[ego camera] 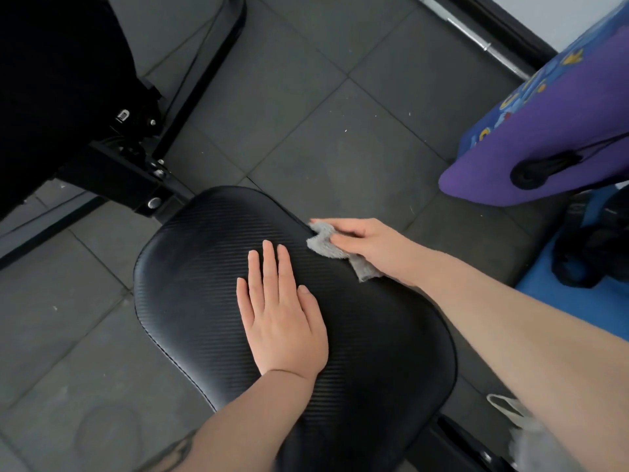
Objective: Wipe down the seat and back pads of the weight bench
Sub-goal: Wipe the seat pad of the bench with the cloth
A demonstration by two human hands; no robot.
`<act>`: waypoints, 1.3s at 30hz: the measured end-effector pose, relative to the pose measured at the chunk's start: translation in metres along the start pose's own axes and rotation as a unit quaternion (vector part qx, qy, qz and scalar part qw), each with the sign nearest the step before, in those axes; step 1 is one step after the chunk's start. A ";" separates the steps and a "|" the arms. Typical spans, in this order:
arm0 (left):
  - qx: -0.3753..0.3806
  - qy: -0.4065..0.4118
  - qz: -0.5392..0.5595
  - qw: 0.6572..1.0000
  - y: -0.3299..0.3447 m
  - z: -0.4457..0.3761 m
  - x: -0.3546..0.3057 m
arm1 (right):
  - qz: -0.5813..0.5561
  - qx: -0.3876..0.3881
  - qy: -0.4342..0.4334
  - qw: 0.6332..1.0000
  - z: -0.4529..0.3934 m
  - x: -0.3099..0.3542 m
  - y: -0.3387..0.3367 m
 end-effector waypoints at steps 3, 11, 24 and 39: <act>0.001 0.019 0.007 1.000 -0.002 0.001 -0.003 | 0.088 -0.015 0.010 0.996 0.013 0.005 0.001; 0.046 0.101 0.024 0.993 -0.001 0.007 -0.007 | 0.194 -0.081 -0.007 0.978 0.047 0.006 0.008; 0.148 0.263 -0.057 0.952 0.027 0.054 -0.047 | 0.099 -0.246 0.042 0.963 0.129 -0.040 -0.003; 0.159 0.284 -0.118 0.938 0.034 0.080 -0.028 | -0.122 -0.598 0.034 0.792 0.208 -0.082 0.084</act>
Point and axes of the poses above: each hand's wrist, its own z-axis away from the middle knuckle, its own y-axis out of the palm, x = y × z, the point moved 9 cm from there along -z, towards the middle knuckle, and after that the axes turned 14 degrees about x, right-handed, at the moved point
